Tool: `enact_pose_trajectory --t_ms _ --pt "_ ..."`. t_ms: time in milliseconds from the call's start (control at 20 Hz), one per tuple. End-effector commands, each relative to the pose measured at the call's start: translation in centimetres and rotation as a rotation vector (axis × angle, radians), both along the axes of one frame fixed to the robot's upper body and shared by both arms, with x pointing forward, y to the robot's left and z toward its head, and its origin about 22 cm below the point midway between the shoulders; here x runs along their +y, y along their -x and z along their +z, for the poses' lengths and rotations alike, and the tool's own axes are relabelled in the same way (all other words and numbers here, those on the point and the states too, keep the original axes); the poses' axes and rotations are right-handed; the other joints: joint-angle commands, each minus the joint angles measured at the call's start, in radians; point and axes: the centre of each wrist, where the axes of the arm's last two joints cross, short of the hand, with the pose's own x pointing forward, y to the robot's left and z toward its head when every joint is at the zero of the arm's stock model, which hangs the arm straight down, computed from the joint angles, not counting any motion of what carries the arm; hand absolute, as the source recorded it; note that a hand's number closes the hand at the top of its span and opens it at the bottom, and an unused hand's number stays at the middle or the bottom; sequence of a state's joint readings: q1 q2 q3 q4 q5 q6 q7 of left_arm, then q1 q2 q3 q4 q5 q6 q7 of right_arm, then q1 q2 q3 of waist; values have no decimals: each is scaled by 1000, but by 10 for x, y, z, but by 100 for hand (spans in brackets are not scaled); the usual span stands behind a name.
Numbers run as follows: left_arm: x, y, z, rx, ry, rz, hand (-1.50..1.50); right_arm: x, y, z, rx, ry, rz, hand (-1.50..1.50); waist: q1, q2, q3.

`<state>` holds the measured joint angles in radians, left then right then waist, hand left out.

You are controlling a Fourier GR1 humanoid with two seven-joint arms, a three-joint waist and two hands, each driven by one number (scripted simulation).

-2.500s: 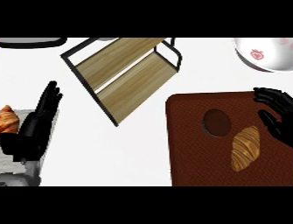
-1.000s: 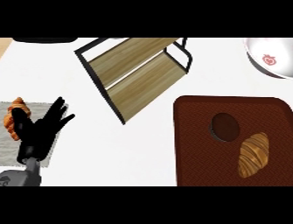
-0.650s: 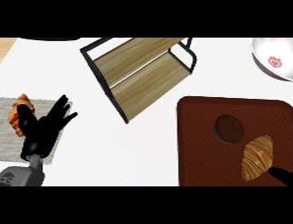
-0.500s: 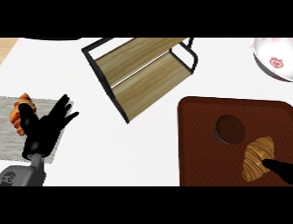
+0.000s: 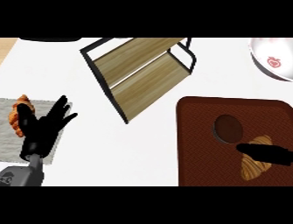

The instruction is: Pick the cupcake from the tray and place it in the tiered shelf

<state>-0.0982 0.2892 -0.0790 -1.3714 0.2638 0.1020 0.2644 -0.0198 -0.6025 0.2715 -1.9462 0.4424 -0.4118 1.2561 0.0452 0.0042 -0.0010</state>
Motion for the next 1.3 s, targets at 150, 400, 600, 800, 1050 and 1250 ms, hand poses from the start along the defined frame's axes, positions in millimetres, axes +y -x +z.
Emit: enact_pose_trajectory --t_ms 150,400,600,800,1050,1250 --pt "8 1 -5 64 -5 23 0 26 -31 -23 207 0 -144 -150 -19 1 -4" --pt "1 17 -11 72 10 25 0 46 -42 -30 205 10 -153 -150 -27 -6 -3" --pt "11 22 -25 76 1 44 0 52 -43 -40 236 16 -167 -150 -43 -5 -2" --pt "13 22 -26 81 -5 54 0 66 -59 -42 246 29 -181 -150 -40 -4 -2" --pt "14 15 -13 68 -2 44 0 72 -71 -54 289 65 -218 -150 -38 -4 0" --pt "7 12 -12 61 13 46 0 67 -68 -61 310 101 -217 -150 -45 -6 0"
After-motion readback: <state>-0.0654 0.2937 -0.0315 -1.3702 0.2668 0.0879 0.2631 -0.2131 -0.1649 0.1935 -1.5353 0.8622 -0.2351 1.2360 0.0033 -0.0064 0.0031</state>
